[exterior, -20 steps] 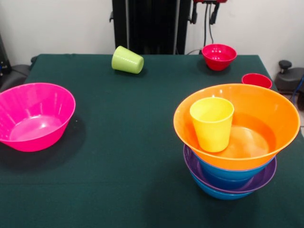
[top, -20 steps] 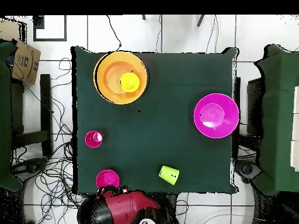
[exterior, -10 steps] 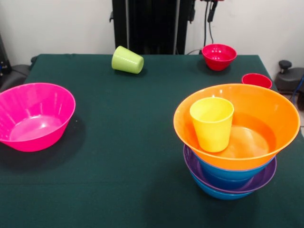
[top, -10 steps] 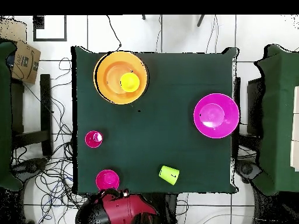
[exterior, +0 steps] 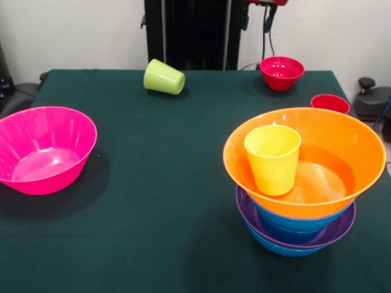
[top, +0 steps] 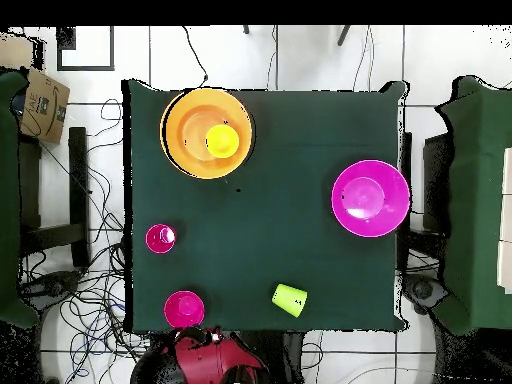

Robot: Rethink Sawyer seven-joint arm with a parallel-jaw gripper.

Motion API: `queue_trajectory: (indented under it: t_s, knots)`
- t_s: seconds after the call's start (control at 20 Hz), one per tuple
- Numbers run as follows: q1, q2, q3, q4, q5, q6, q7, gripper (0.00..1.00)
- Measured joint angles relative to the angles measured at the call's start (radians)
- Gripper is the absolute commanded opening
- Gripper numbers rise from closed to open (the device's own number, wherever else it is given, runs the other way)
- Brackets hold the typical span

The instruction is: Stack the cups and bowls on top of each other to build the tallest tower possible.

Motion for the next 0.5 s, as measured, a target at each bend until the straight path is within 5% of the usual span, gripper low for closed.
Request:
queue_trajectory:
  t_s: [0.5]
  knots:
    - [0.052, 0.171, -0.031, 0.0, 0.013, -0.215, 0.065, 1.0]
